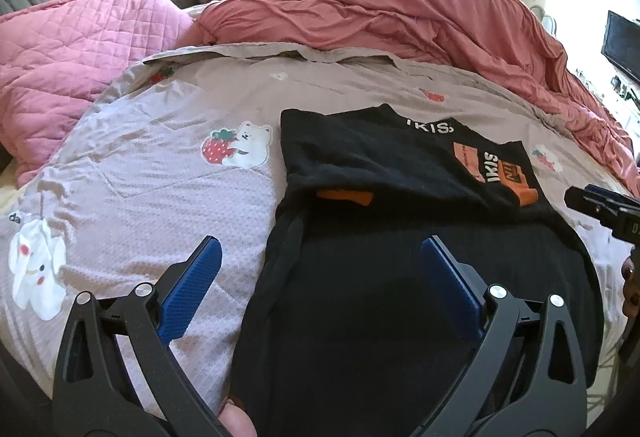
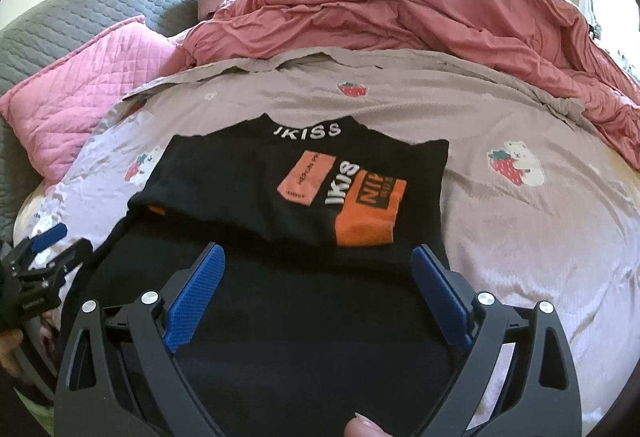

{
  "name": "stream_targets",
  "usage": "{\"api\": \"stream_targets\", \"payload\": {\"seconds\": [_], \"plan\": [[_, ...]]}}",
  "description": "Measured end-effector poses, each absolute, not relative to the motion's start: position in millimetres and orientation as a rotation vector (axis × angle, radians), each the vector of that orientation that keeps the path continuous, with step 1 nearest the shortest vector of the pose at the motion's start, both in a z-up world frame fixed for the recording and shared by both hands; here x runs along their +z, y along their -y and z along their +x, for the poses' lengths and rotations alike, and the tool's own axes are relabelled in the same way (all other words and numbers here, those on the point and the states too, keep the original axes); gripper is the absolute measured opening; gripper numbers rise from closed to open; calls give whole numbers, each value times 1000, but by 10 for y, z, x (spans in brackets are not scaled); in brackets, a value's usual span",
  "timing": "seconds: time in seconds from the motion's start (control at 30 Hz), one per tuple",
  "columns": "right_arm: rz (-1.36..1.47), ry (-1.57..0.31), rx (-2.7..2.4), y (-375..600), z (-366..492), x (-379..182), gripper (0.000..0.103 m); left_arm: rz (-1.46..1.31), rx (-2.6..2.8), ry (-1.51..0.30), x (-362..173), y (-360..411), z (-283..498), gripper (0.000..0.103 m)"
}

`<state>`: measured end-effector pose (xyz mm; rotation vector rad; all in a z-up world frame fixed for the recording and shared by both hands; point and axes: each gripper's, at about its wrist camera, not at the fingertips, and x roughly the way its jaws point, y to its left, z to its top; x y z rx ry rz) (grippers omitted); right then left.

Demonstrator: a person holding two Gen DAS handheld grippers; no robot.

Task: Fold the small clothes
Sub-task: 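Move both open tools down the shirt body toward its hem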

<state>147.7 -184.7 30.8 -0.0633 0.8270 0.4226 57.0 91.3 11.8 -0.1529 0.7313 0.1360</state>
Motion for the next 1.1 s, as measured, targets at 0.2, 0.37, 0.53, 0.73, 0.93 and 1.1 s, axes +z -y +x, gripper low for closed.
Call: {"api": "stream_targets", "payload": {"seconds": [0.2, 0.37, 0.53, 0.73, 0.93, 1.1], "plan": [[-78, -841, 425, 1901, 1363, 284, 94, -145, 130, -743, 146, -911, 502, 93], [-89, -848, 426, 1932, 1278, 286, 94, -135, 133, -754, 158, -904, 416, 93], [-98, -851, 427, 1966, 1208, 290, 94, -149, 133, -754, 174, -951, 336, 93], [-106, -868, 427, 2032, 1142, 261, 94, -178, 149, -766, 187, -1078, 236, 93], [-124, -897, 418, 2152, 1027, 170, 94, -206, 179, -774, 210, -1274, 127, 93], [-121, -944, 412, 2248, 944, 44, 94, -233, 203, -798, 180, -1419, 49, 93]]}}
